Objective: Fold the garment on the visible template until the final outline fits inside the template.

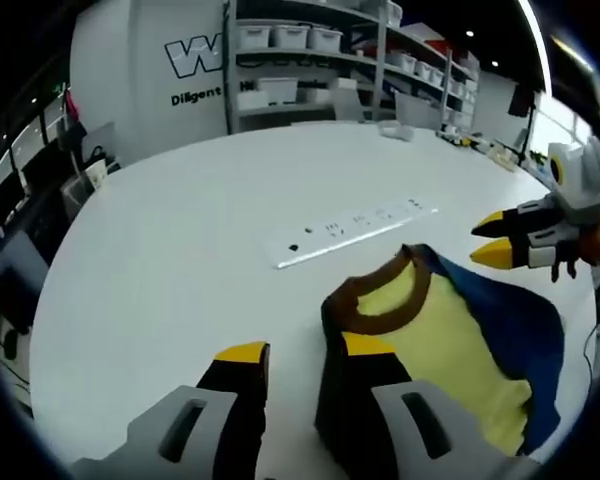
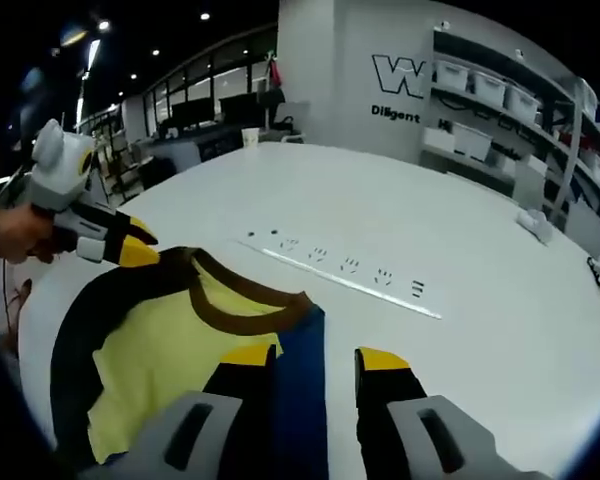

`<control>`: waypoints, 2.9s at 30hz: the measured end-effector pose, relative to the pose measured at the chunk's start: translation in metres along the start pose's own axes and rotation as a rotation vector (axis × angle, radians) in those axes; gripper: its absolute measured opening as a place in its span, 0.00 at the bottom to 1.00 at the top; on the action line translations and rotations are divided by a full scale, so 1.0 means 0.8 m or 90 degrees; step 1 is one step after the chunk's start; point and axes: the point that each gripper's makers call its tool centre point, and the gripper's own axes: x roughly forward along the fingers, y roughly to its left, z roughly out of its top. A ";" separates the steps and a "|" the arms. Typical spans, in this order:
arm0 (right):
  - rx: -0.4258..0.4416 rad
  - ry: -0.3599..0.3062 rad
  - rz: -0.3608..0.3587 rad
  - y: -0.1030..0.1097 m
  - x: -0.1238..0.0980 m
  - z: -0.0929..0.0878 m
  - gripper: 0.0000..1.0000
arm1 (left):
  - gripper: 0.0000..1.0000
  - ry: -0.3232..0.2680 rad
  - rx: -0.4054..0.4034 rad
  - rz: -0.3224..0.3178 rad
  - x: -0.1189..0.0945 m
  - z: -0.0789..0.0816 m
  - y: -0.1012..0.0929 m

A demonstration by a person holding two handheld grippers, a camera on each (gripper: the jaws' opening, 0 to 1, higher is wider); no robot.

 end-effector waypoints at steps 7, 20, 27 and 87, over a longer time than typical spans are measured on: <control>0.009 -0.002 0.022 0.020 -0.031 -0.011 0.27 | 0.30 -0.011 0.018 -0.023 -0.037 0.000 -0.021; -0.021 -0.019 0.068 0.066 -0.072 -0.015 0.29 | 0.36 -0.013 0.044 -0.045 -0.108 -0.025 -0.037; -0.020 -0.030 0.080 0.082 -0.091 -0.018 0.29 | 0.37 -0.014 0.040 -0.052 -0.136 -0.044 -0.045; -0.211 0.053 0.178 0.206 -0.184 -0.199 0.32 | 0.71 0.030 0.022 -0.208 -0.205 -0.205 -0.208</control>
